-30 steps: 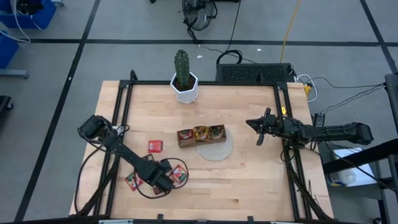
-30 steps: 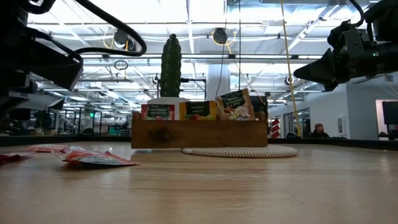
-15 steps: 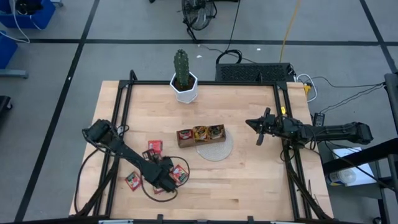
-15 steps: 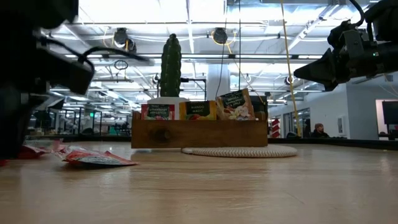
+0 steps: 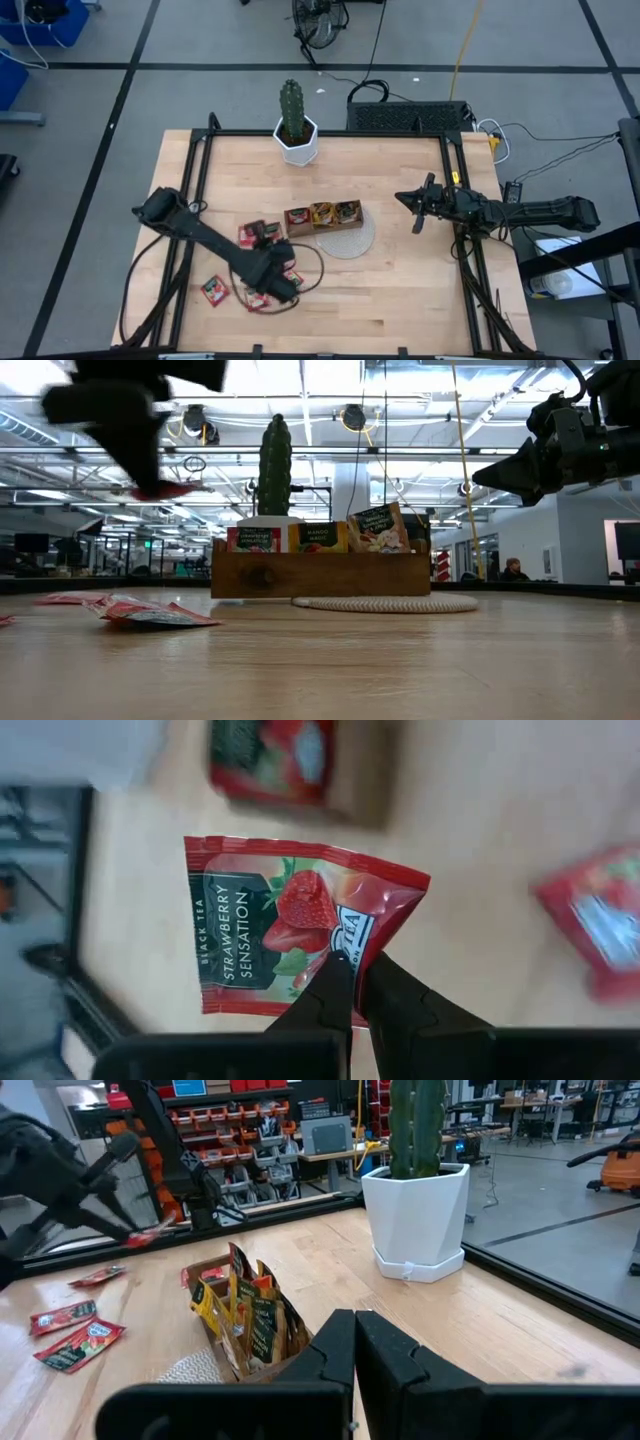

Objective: Pick & Place Tea
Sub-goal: Put the red tea bag into the left section of the wooden organizer

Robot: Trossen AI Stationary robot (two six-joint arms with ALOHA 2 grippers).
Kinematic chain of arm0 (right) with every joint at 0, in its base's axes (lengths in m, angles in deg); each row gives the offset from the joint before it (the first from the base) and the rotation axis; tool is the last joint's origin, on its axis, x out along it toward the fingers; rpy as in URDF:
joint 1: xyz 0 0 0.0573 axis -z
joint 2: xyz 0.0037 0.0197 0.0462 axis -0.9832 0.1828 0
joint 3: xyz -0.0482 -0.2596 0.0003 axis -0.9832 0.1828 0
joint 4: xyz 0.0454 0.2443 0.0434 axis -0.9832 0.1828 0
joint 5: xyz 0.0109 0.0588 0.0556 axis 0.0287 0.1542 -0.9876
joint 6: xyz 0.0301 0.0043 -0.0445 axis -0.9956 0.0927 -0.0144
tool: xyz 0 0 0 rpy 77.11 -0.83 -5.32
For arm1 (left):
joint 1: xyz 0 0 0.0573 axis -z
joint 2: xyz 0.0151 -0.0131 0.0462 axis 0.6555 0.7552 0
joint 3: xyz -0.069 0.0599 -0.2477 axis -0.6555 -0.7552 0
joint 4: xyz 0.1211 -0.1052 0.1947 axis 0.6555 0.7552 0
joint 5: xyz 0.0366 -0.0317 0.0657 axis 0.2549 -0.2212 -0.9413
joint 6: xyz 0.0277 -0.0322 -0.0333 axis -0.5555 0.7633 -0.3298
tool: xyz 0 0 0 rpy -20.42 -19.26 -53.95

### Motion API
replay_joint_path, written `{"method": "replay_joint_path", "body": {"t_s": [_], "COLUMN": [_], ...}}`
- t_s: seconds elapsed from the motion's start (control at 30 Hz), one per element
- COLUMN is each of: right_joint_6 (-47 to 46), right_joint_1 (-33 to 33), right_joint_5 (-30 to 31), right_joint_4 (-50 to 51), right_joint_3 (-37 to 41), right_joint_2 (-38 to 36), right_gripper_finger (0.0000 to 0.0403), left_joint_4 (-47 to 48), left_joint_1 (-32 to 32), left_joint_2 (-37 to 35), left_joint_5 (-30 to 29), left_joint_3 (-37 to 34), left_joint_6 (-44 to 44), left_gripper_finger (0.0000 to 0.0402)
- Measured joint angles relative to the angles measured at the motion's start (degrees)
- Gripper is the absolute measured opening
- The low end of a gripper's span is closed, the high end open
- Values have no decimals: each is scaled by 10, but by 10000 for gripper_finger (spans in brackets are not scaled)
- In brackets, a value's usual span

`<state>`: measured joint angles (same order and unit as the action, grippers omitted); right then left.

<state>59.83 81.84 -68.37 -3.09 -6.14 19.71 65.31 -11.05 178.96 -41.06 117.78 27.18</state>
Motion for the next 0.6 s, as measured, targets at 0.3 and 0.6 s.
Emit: {"method": "replay_joint_path", "body": {"t_s": [0.3,0.6], "right_joint_6": [0,0], "right_joint_1": [0,0], "right_joint_5": [0,0], "right_joint_4": [0,0], "right_joint_3": [0,0], "right_joint_2": [0,0], "right_gripper_finger": [0,0], "left_joint_4": [-128,-163], "left_joint_1": [-88,-149], "left_joint_2": [0,0], "left_joint_5": [-75,-88], "left_joint_3": [-1,-11], "left_joint_6": [-195,-262], "left_gripper_finger": [15,15]}}
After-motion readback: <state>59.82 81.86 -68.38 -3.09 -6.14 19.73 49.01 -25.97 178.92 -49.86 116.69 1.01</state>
